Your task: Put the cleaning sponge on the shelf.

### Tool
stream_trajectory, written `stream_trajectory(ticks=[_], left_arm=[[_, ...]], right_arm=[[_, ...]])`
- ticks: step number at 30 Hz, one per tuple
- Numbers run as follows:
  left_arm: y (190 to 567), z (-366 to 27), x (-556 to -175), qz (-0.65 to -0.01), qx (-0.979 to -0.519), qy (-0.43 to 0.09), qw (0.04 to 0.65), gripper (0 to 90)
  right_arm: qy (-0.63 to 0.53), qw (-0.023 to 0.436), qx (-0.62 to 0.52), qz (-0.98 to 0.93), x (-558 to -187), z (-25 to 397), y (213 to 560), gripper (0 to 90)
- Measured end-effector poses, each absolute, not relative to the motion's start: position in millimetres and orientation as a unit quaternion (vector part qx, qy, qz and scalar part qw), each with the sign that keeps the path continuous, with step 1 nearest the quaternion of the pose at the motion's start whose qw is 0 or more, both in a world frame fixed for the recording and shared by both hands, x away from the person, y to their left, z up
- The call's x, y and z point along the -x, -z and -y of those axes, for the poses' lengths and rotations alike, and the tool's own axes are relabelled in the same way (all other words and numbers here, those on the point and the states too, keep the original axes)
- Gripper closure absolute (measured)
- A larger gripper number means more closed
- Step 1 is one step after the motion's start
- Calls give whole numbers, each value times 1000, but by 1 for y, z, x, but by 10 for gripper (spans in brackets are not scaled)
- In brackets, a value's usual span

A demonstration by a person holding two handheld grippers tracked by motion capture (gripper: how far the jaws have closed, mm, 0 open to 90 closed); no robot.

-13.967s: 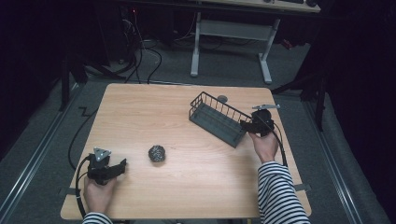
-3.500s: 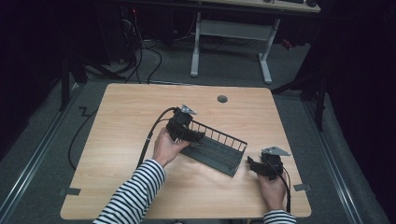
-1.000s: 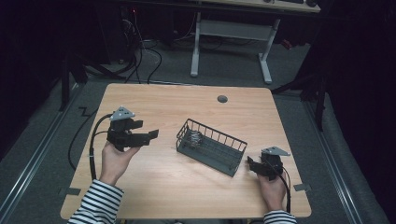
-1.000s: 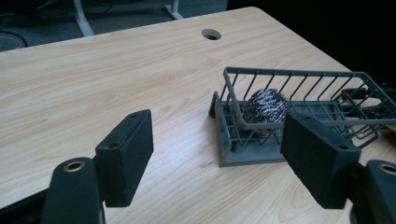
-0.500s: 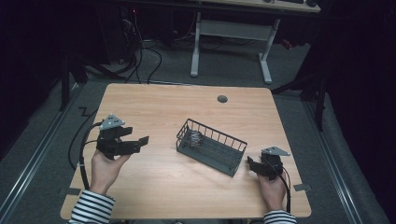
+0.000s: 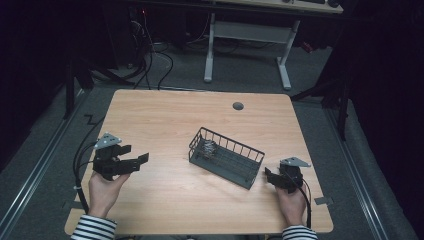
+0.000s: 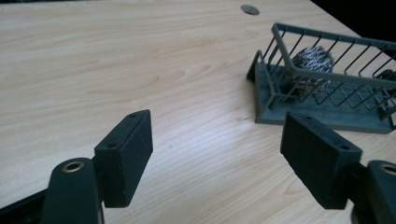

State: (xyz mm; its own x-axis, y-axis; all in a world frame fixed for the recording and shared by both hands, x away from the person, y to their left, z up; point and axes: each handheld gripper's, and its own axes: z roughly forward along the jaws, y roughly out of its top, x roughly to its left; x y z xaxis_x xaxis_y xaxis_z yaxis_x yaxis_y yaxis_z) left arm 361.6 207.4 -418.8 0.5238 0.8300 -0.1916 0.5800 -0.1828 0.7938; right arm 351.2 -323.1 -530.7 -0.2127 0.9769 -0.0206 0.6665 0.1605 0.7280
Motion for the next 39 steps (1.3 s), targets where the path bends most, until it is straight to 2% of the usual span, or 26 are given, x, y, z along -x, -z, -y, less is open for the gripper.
stream_trajectory(ticks=[13,28,39], left_arm=[[458,-219,-359,-499,-752,-138,408,255],[500,-206,-362,-495,-769,-141,380,251],[520,-204,-363,-502,-766,-183,359,254]], right_arm=[[-304,256,-571,-719,-351,323,531,346],[-303,256,-571,-719,-351,323,531,346],[-303,256,-571,-718,-351,323,531,346]])
